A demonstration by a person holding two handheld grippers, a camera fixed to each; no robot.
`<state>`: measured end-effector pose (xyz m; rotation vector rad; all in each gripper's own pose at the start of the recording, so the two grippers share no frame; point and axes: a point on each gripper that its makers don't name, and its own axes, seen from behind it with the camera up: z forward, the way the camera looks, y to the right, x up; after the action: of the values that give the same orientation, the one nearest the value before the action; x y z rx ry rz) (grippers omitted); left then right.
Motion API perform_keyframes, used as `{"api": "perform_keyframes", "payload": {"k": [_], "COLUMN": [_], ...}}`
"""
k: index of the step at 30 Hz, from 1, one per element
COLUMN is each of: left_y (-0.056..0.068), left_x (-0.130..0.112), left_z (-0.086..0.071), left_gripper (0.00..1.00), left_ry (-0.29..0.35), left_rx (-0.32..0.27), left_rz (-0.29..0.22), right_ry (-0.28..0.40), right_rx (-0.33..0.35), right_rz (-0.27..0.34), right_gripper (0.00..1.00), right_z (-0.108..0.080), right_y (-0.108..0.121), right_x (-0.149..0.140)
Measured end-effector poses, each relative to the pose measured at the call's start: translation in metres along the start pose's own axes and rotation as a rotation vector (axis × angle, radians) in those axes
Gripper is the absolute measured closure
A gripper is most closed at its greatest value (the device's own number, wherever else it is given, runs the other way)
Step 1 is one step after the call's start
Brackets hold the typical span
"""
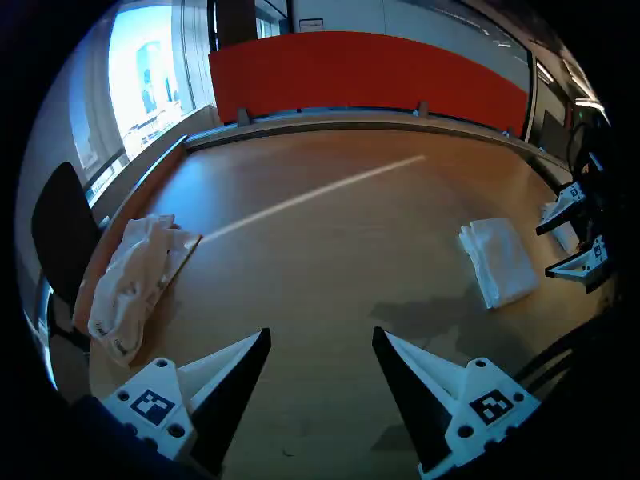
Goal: Fold towel
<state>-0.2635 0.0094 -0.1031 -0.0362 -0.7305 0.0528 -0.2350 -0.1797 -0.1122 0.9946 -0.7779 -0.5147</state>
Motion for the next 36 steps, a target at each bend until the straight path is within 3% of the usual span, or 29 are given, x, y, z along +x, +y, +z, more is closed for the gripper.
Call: {"api": "perform_keyframes", "payload": {"k": [12,36], "left_y": [0.001,0.007], "left_x": [0.002,0.002], "left_z": [0.001,0.002], "left_gripper": [0.06,0.06], "left_ry": [0.001,-0.004], "left_rx": [-0.001,-0.007], "left_rz": [0.004,0.013], "right_ry": [-0.023,-0.124], "right_rx": [-0.025,-0.036], "right_rz": [0.014,0.091], "right_gripper": [0.05,0.07], "right_z": [-0.003,0.008], "right_y": [0.007,0.003], "right_x": [-0.017,-0.088]}}
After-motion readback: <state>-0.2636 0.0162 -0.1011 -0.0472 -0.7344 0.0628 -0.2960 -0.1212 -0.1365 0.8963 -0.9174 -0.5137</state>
